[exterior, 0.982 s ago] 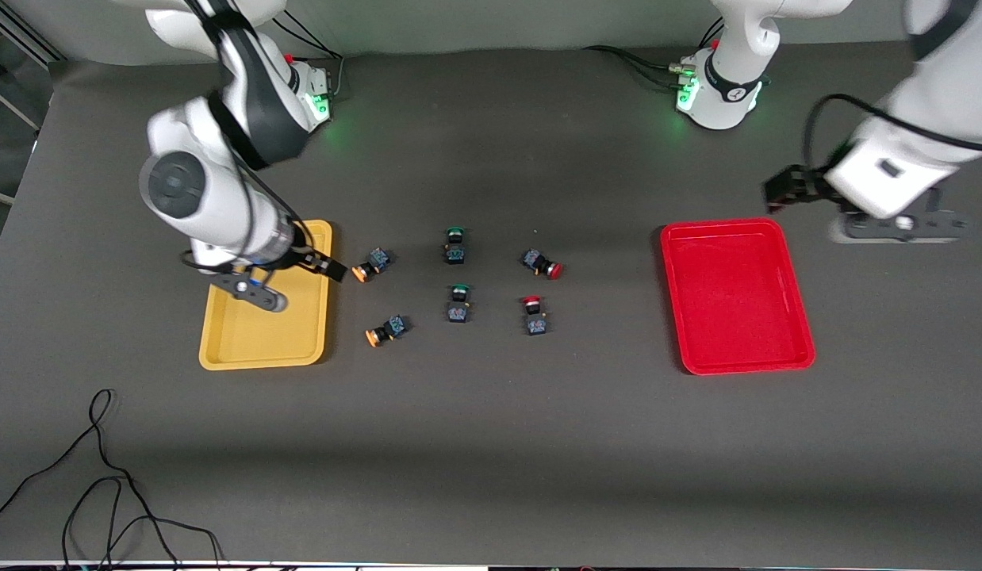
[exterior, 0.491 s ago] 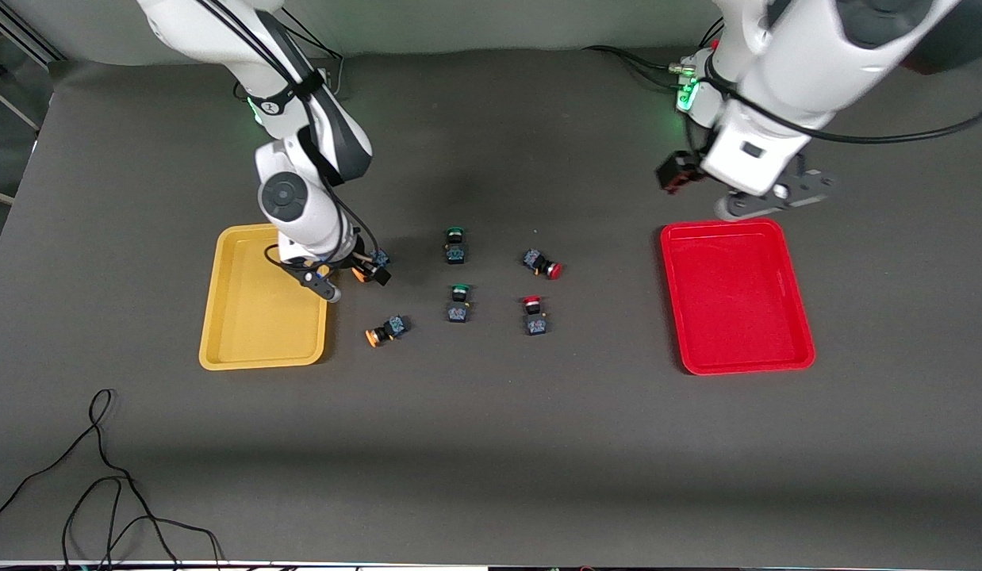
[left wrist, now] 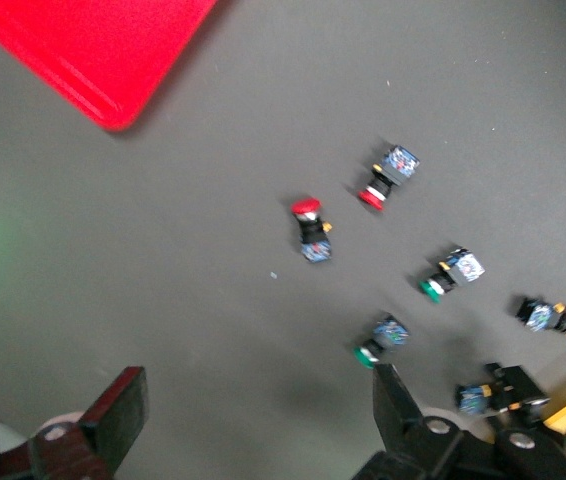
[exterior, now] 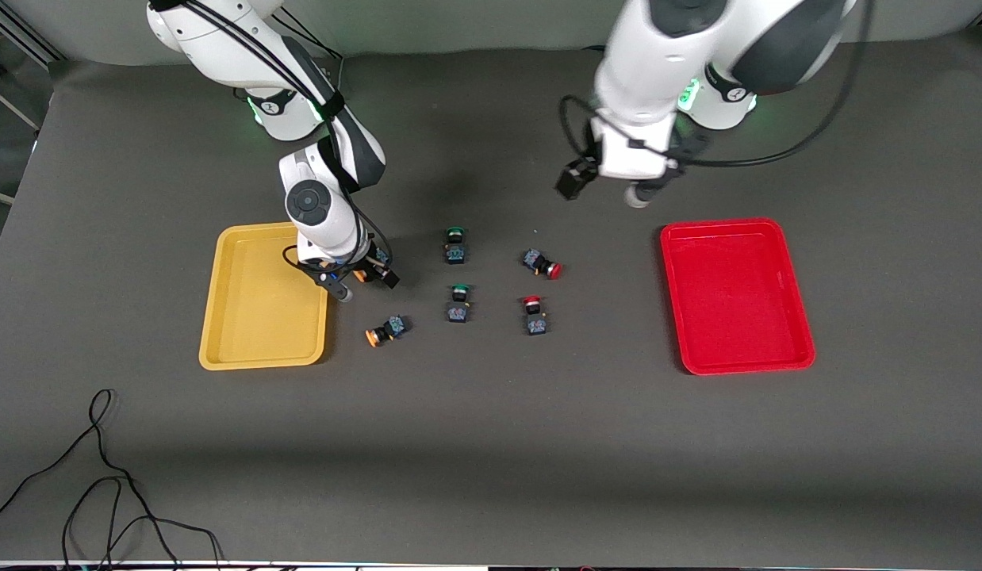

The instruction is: Place red and yellow buttons in trays

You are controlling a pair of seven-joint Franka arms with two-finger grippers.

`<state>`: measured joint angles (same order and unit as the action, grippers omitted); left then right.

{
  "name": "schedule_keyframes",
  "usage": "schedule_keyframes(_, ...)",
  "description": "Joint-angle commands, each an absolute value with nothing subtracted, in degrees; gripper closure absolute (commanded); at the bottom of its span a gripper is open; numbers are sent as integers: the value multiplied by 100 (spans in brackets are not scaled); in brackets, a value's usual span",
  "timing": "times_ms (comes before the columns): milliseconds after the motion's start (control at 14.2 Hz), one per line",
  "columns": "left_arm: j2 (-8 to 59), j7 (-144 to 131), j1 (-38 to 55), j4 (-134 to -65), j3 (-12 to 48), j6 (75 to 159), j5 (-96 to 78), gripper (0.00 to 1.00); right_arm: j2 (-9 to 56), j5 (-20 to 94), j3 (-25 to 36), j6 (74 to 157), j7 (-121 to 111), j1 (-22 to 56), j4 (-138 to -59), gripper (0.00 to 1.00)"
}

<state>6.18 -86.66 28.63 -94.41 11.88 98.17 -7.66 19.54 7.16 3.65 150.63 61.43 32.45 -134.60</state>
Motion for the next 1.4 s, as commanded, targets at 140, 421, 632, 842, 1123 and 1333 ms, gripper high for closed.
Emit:
schedule_keyframes(140,1028,-9473,3295,-10078,1107,10895,-494,0,1872,817,404,15117,6267,3313,-13719,2)
schedule_keyframes(421,1317,-9659,3436,-11134,1107,12214,-290,0,1741,817,404,15047,6267,3313,-13825,30)
schedule_keyframes(632,1852,-10096,3489,-11355,1107,12821,165,0,1653,817,404,15047,6275,3305,-13799,56)
schedule_keyframes(842,2345,-10345,3498,-11347,1107,13288,457,0,1189,826,422,14663,6214,3278,-13764,65)
schedule_keyframes(1123,2706,-10380,3489,-11320,1072,13692,580,0,-32,826,990,13275,5497,3217,-13658,69)
schedule_keyframes(1333,2952,-10424,3480,-11320,1046,14088,580,0,-483,817,2142,12631,4020,3217,-13676,69)
